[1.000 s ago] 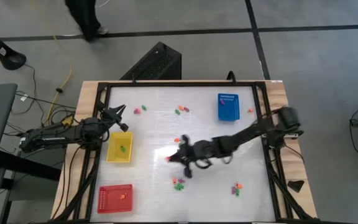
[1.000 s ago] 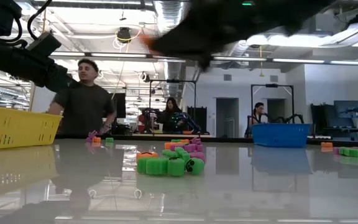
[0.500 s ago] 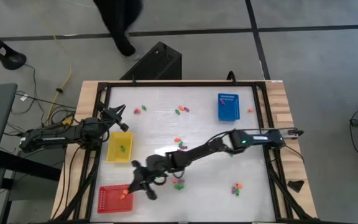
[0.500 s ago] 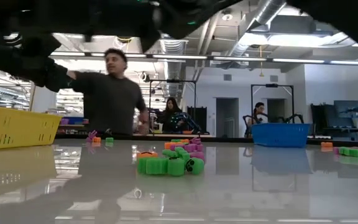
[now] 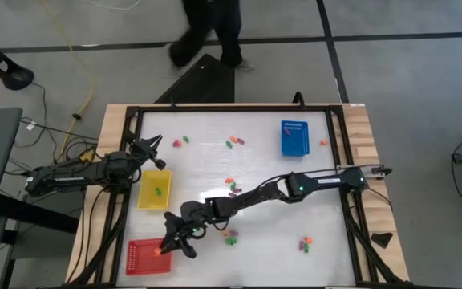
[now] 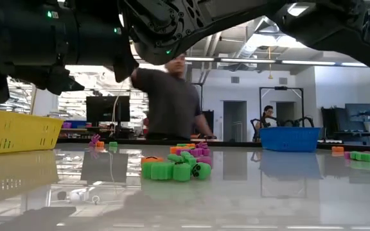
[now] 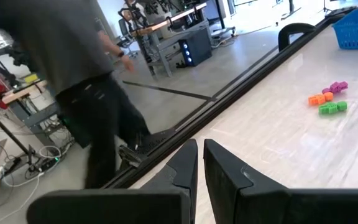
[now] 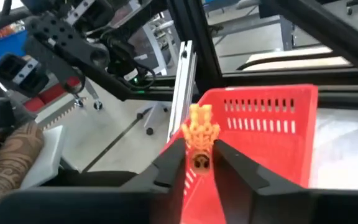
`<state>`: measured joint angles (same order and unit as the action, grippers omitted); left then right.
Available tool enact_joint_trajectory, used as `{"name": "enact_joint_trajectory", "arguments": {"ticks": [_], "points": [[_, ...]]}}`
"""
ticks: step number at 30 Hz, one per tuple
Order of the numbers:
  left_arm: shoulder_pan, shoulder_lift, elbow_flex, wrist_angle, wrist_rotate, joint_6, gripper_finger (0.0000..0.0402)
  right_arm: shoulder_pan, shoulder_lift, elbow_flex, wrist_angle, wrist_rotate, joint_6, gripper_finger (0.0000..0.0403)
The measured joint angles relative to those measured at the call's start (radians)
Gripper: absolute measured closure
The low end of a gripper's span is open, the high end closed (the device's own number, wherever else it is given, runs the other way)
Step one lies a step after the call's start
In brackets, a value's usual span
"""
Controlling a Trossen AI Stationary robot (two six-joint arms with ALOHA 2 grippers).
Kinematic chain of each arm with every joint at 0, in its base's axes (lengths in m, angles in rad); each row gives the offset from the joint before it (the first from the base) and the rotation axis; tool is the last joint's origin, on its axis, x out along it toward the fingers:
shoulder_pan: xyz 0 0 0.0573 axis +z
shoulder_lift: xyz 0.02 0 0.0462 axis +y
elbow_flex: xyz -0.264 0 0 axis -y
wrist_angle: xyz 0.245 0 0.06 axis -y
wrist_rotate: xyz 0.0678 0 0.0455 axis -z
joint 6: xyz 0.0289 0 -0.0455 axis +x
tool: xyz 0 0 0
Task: Sort Halloween decoration
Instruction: Put the orange skeleton toy into the red bin, then put the purple skeleton toy into the blue bin
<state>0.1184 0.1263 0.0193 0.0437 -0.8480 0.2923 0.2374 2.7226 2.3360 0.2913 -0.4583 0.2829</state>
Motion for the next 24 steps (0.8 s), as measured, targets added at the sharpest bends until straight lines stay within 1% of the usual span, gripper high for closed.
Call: {"name": "enact_joint_trajectory", "arguments": {"ticks": [5,7,9,12,13,15,16,17,18,20,22,24], "points": [[0.0,0.0,0.0,0.0,0.0,0.0,0.0384,-0.015,-0.006,0.0,0.003,-0.002,0.005,0.0208],[0.0,0.0,0.0,0.0,0.0,0.0,0.0384,-0.026,-0.006,0.0,-0.003,-0.045,0.005,0.0186],[0.0,0.0,0.0,0.0,0.0,0.0,0.0384,-0.046,-0.01,0.0,-0.026,-0.138,0.015,0.0171],[0.0,0.0,0.0,0.0,0.0,0.0,0.0384,-0.093,-0.052,-0.001,-0.179,-0.336,0.046,0.0163],[0.0,0.0,0.0,0.0,0.0,0.0,0.0384,-0.114,-0.075,-0.001,-0.255,-0.398,0.042,0.0163],[0.0,0.0,0.0,0.0,0.0,0.0,0.0384,-0.152,-0.12,0.001,-0.461,-0.492,-0.037,0.0166],[0.0,0.0,0.0,0.0,0.0,0.0,0.0384,-0.166,-0.146,0.002,-0.589,-0.497,-0.113,0.0168],[0.0,0.0,0.0,0.0,0.0,0.0,0.0384,-0.174,-0.173,0.002,-0.734,-0.472,-0.199,0.017],[0.0,0.0,0.0,0.0,0.0,0.0,0.0384,-0.179,-0.196,0.002,-0.875,-0.418,-0.284,0.0173],[0.0,0.0,0.0,0.0,0.0,0.0,0.0384,-0.178,-0.241,0.001,-1.126,-0.266,-0.432,0.0178],[0.0,0.0,0.0,0.0,-0.001,0.0,0.0384,-0.175,-0.273,0.0,-1.299,-0.12,-0.51,0.0183],[0.0,0.0,0.0,0.0,0.0,0.0,0.0384,-0.172,-0.293,-0.001,-1.439,-0.005,-0.526,0.0188]]}}
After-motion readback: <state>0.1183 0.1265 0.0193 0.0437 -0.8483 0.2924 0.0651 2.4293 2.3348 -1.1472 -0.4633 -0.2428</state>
